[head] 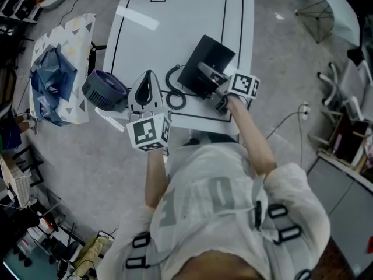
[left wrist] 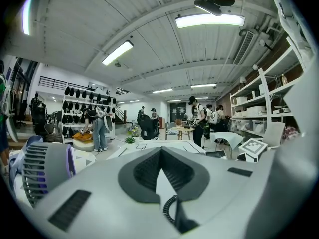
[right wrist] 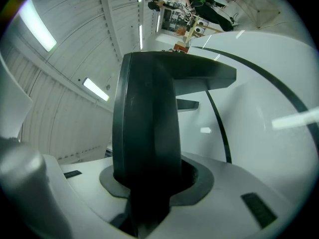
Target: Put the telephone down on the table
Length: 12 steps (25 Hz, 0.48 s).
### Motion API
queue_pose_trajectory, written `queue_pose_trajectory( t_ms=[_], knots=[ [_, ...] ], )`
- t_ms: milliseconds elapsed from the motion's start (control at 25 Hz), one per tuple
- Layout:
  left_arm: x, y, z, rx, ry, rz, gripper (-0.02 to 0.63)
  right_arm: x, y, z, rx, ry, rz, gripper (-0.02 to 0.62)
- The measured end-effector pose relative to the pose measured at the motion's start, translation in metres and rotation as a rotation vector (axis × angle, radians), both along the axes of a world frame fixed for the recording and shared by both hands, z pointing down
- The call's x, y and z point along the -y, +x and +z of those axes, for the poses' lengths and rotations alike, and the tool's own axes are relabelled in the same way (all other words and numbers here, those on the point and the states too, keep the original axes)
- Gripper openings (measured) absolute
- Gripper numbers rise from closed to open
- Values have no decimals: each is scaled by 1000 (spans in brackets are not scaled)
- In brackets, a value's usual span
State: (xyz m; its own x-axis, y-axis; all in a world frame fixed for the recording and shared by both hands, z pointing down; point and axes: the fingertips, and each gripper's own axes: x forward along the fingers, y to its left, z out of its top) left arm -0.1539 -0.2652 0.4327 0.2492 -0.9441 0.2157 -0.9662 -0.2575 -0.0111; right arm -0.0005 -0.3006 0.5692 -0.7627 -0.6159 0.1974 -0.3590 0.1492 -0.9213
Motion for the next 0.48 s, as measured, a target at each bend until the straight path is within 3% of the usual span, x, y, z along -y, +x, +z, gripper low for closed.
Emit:
queue_pose_trajectory(
  t_ms=[240,480],
  knots=[
    [2,-1,0,-5,0,6,6,0,-7,1,-58,-26,-17,150],
    [1,-2,1,-9,-5,9,6,-2,-10,-1,-53,-37,-26,150]
  ],
)
